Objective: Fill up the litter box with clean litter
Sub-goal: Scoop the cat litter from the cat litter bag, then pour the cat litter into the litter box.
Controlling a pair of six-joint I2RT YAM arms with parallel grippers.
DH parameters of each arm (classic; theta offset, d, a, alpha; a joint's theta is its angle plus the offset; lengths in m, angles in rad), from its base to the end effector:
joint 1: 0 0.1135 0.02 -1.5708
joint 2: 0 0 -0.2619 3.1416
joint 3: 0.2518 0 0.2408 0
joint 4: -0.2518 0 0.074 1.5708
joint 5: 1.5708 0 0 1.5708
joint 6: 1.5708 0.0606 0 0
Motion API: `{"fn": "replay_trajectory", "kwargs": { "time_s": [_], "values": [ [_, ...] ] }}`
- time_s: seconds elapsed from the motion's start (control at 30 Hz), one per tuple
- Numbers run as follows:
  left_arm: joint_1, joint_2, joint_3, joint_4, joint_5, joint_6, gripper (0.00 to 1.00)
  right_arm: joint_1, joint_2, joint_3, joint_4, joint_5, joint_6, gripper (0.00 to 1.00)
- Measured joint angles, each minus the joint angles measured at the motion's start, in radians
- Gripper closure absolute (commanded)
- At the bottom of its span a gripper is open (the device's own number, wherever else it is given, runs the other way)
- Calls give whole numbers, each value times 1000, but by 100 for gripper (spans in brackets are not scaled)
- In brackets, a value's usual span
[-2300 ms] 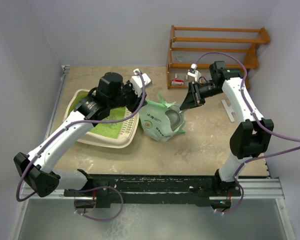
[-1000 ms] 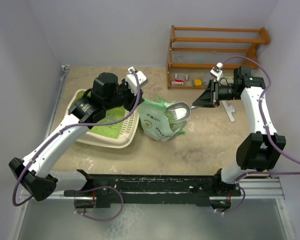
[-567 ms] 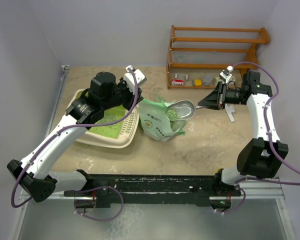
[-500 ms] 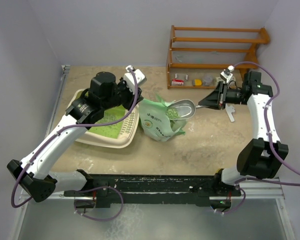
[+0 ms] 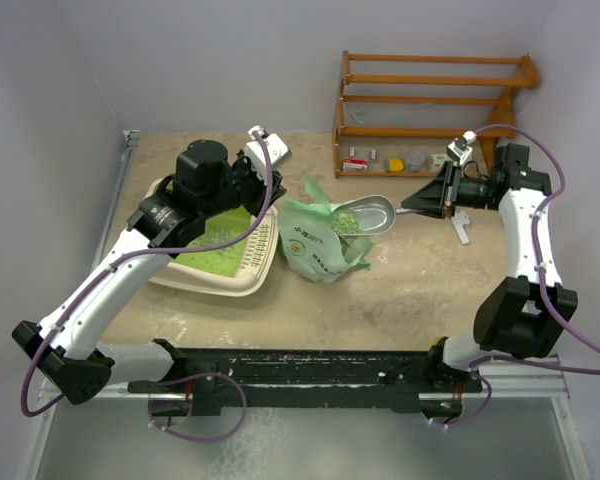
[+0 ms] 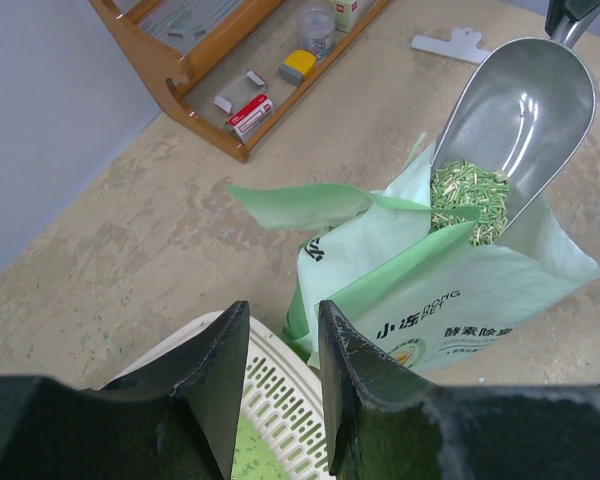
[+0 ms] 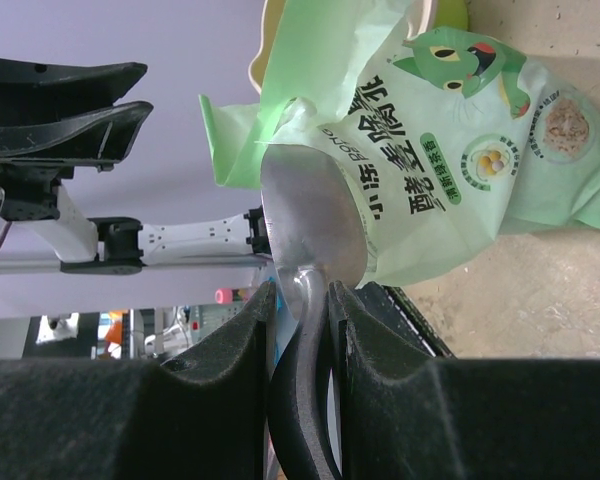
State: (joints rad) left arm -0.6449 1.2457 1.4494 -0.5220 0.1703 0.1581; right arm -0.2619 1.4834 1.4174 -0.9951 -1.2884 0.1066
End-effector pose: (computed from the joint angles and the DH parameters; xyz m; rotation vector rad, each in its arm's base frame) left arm 0.2173 -0.1763 0.4258 0.8553 1.7127 -0.4914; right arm 0.2837 -0.0158 0.3395 -0.0193 2.1510 1.5381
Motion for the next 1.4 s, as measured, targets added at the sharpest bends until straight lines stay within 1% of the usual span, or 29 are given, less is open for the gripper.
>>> {"fn": "replay_trajectory", "kwargs": {
  "time_s": [0.33, 0.7, 0.83, 1.17, 1.4],
  "values": [
    [0, 28, 21, -3, -3, 20, 69, -36, 0, 2, -19, -17, -1, 100],
    [0, 48, 35, -3, -3, 21, 69, -72, 2, 41, -80, -40, -22, 100],
    [0, 48, 35, -3, -3, 21, 69, -78, 10, 86, -100, -42, -27, 100],
    [0, 41, 35, 18, -22, 19, 69, -78, 86, 227, -186, -46, -60, 100],
    [0, 31, 35, 37, -51, 12, 69, -36, 126, 311, -203, -40, -57, 100]
  ]
}}
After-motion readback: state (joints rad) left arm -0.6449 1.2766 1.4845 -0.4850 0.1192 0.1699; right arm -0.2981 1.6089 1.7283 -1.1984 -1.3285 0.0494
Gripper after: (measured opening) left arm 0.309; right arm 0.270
